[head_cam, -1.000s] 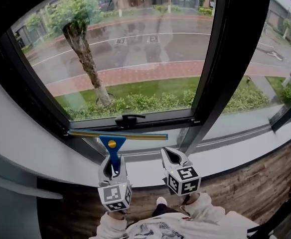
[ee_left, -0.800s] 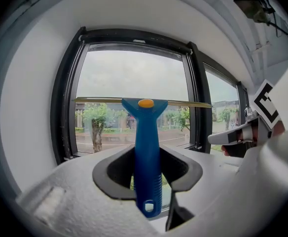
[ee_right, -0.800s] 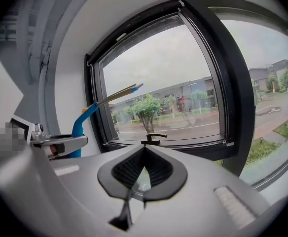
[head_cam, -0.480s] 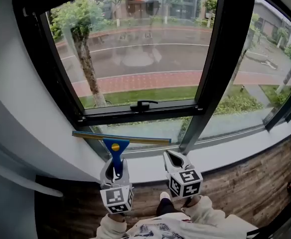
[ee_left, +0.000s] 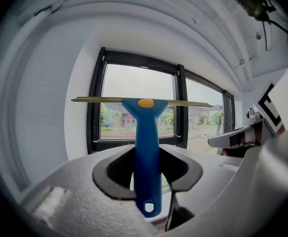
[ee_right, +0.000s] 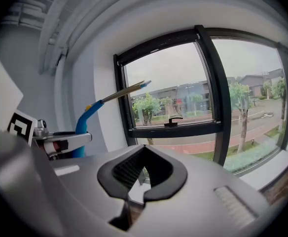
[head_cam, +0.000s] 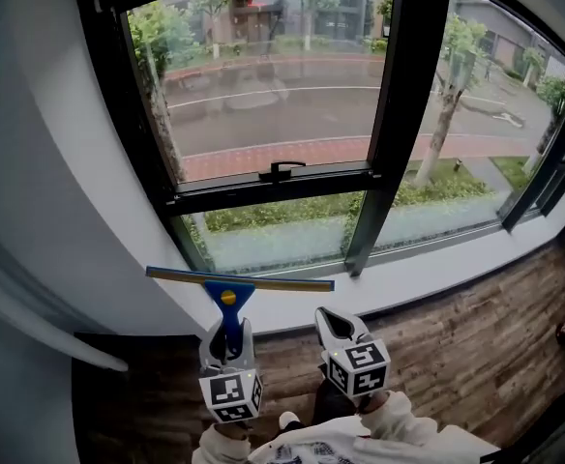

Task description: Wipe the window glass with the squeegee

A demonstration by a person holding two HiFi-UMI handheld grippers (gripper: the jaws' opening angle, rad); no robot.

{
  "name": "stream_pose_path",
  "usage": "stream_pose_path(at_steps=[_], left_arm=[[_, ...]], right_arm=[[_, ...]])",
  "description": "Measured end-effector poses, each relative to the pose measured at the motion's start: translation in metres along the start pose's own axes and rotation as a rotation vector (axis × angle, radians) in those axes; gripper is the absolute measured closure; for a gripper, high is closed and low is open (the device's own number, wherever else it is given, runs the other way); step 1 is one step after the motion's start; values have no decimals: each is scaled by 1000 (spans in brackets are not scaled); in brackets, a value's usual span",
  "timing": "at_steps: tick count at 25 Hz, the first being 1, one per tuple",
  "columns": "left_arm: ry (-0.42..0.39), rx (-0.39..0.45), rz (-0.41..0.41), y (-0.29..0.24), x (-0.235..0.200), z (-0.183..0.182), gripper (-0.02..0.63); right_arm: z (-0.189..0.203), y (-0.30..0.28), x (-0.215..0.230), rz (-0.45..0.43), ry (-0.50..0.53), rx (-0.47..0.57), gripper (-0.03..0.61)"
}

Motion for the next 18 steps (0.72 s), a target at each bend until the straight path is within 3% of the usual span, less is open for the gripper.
stream_pose_path(at_steps=[10, 18], left_arm=[[-10, -20, 1, 45, 12, 0, 469], [-37, -11, -41, 59, 44, -8, 470]], right_arm=[[7, 46, -15, -5, 14, -2, 574], [4, 78, 8, -10, 3, 32, 575]])
Point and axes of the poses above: the fingertips, and each gripper's own axes: y backward along the fingers, x to its right, z out of its underside, the point moved 9 cm from there along y, backward along the fingers, and after that the axes turned 6 degrees about -z, right-handed, at the moved point
